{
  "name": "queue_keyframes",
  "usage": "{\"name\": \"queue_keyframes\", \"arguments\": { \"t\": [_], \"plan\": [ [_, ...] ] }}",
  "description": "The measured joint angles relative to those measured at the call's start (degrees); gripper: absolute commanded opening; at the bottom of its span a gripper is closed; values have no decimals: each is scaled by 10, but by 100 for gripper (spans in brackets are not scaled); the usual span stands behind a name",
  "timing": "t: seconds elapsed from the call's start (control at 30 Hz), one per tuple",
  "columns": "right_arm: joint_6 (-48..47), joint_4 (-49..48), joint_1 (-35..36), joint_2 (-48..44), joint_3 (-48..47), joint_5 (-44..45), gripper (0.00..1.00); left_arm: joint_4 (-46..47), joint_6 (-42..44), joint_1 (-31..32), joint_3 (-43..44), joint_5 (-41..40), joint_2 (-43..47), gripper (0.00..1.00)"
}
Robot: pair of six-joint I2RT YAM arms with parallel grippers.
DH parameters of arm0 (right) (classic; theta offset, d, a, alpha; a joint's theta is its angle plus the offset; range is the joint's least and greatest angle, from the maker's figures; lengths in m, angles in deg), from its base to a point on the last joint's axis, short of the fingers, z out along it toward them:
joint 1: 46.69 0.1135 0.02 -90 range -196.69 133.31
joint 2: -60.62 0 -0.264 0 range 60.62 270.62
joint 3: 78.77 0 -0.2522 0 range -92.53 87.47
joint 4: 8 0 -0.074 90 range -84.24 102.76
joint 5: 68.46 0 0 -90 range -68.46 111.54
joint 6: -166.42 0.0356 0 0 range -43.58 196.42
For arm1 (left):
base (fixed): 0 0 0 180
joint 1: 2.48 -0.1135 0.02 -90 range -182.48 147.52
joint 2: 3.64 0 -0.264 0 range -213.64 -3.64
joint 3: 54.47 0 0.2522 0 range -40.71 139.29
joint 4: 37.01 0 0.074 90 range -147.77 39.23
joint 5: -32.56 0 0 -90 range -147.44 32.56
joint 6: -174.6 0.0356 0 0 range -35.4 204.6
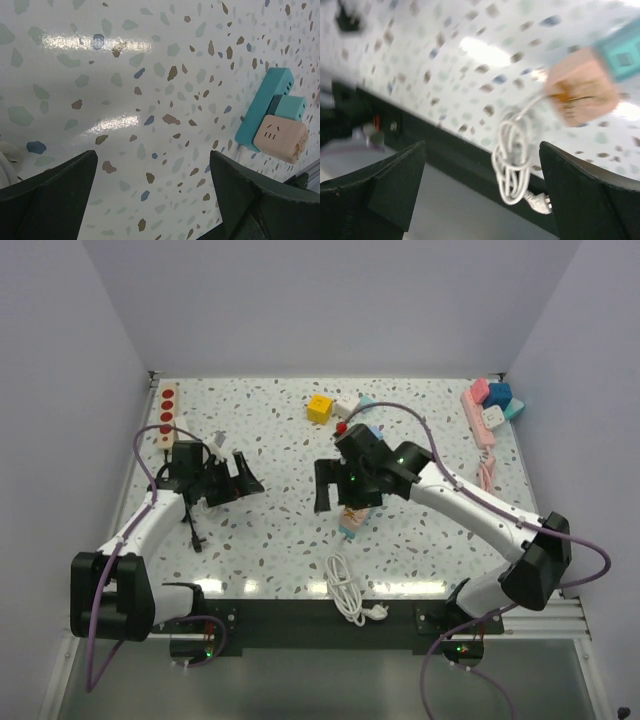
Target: Pull the plug off the socket
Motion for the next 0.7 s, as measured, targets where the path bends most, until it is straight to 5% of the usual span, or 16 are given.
{"name": "queue_keyframes", "arguments": {
  "t": [0.17, 0.37, 0.7],
  "plan": [
    [54, 54, -120, 9, -16, 124, 98, 1, 3, 0, 0, 1, 0, 99],
    [136, 90, -148, 67, -17, 226, 98, 3, 3, 0, -3, 3, 0, 99],
    [196, 5, -201, 140, 13, 212, 98, 4, 3, 0, -40, 2, 15, 99]
  ]
}}
